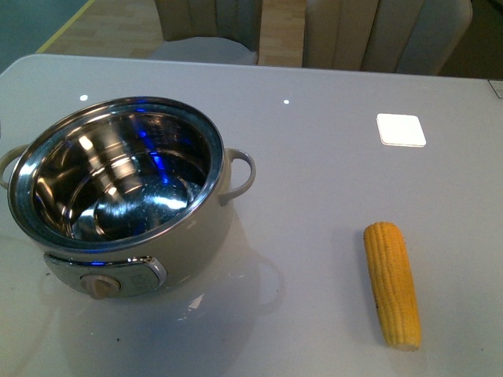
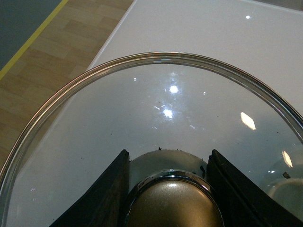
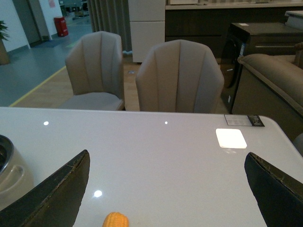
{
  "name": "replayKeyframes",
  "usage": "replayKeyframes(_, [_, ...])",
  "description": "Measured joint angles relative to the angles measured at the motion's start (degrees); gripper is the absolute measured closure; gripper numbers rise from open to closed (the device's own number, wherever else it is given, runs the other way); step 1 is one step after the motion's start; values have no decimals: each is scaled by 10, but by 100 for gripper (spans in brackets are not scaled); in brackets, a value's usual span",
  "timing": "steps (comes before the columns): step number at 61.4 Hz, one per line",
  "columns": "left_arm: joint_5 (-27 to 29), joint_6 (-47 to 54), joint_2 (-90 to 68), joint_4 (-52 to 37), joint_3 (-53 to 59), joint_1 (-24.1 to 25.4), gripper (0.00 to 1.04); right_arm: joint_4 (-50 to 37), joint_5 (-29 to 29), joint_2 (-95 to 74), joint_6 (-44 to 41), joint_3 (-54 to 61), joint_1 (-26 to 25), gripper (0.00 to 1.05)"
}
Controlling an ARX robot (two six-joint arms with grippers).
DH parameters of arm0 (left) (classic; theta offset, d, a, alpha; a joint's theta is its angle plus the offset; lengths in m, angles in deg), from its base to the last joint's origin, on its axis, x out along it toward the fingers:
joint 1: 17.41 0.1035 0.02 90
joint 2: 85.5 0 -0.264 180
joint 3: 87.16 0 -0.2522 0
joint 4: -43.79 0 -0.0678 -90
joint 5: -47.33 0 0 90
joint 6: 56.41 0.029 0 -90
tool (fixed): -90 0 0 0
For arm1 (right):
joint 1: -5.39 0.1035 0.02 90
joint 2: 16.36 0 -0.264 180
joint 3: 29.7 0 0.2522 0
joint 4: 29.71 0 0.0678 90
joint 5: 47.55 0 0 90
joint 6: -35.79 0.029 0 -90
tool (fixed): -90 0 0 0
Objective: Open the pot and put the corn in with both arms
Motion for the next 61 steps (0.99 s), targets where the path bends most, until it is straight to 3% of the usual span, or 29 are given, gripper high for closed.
replayKeyframes(28, [-14, 11, -146, -156, 24, 28, 61, 0, 0, 0, 0, 0, 0, 9])
replayKeyframes(61, [-20, 22, -268, -235, -15, 31, 61, 0, 0, 0, 0, 0, 0, 9])
